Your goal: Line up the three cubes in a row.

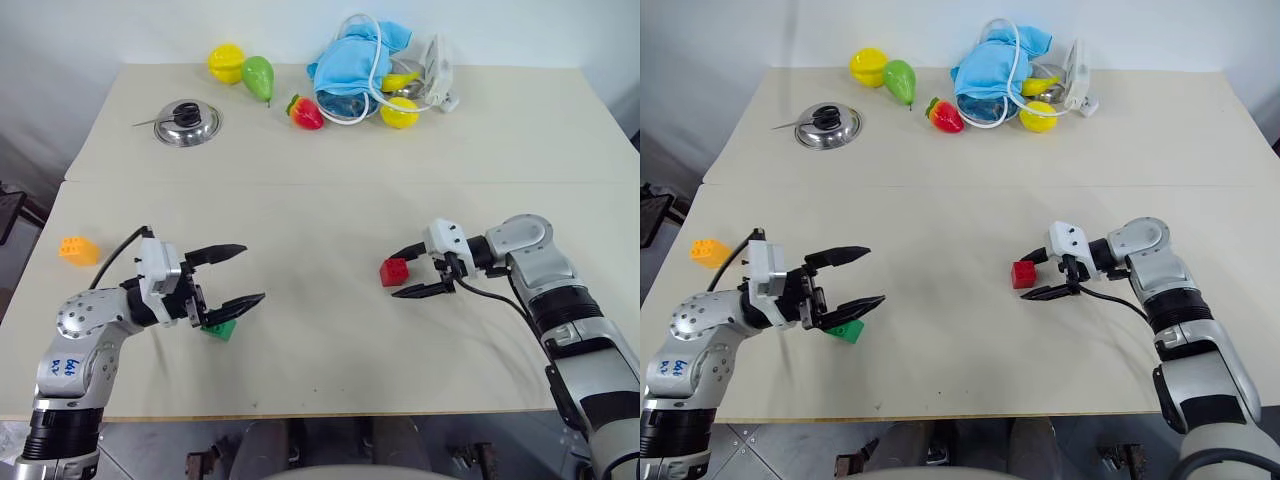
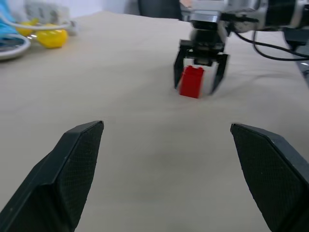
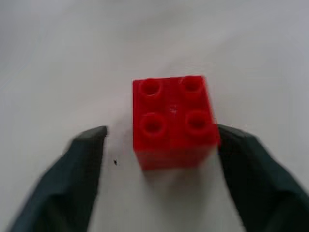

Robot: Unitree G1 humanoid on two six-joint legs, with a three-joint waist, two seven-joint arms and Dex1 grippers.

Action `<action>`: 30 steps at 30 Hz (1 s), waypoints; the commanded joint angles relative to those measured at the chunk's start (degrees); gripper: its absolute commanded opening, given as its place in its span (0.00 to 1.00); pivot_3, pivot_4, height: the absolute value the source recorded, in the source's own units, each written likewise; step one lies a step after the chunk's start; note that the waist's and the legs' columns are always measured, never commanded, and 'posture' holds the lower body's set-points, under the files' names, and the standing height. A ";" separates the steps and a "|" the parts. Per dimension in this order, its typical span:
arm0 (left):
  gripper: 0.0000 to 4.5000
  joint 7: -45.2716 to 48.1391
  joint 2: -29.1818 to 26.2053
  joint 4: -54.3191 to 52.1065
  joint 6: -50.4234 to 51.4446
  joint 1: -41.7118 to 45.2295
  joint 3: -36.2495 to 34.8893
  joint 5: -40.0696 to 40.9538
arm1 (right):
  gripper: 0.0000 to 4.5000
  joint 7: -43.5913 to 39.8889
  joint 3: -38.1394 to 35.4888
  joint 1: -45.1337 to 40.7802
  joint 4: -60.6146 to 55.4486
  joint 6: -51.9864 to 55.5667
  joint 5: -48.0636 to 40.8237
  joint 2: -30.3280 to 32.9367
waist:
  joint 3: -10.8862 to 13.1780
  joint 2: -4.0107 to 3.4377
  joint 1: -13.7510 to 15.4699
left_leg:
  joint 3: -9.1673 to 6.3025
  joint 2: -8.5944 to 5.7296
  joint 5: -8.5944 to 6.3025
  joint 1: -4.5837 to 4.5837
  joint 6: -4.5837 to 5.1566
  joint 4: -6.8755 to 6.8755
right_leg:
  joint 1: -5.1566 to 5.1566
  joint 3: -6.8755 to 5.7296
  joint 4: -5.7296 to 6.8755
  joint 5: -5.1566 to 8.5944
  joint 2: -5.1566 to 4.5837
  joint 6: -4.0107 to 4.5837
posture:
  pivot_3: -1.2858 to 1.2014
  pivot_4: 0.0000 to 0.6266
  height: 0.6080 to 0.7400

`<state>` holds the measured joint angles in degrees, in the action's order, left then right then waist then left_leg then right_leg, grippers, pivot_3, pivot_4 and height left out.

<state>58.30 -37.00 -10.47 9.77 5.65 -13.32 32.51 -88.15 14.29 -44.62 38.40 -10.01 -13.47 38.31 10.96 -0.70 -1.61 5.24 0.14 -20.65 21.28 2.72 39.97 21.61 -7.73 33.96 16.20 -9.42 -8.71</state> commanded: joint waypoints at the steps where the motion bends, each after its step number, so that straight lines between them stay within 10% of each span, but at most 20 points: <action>1: 1.00 -3.29 0.68 0.21 -1.74 -3.93 -7.57 1.64 | 0.99 -2.67 -8.61 3.68 -7.61 -1.64 -7.34 2.40 | 0.00 0.00 0.01 | 0.00 0.00 0.00 0.00 0.00 -0.01 | 0.00 0.00 -0.01 0.00 0.00 0.00 | 0.52 0.24 1.00; 9: 1.00 -3.80 4.72 3.96 -6.06 -24.50 -24.17 3.25 | 0.99 -1.25 -25.53 31.23 -30.72 4.80 -25.29 3.46 | 0.01 0.05 0.53 | 0.05 -0.10 -0.14 -0.02 0.06 -0.30 | 0.00 -0.04 -0.23 0.01 -0.05 0.01 | 0.52 0.24 1.00; 17: 1.00 9.99 -2.00 11.96 -17.03 -31.55 -21.99 -4.04 | 0.99 -4.35 -21.52 40.55 -32.91 -5.12 -26.16 0.63 | -0.06 0.19 1.35 | 0.13 0.05 -0.36 -0.18 -0.28 -0.03 | 0.07 0.12 -0.15 -0.01 -0.19 -0.01 | 0.52 0.24 1.00; 30: 1.00 22.40 -9.91 15.59 -16.35 -4.04 0.05 -7.65 | 0.99 -4.32 -21.42 39.54 -31.50 -5.34 -25.17 4.16 | -0.04 -0.08 1.22 | 0.23 0.02 -0.20 -0.11 -0.01 -0.07 | 0.18 0.02 0.14 -0.02 -0.08 0.19 | 0.52 0.24 1.00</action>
<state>77.24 -45.22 3.58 -5.56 1.22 -15.20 26.40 -88.77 -6.03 -5.37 8.01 -15.09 -38.26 41.38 10.92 -0.78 -0.39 5.52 0.18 -20.85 21.19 2.72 39.90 21.81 -7.72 34.08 16.18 -9.45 -8.52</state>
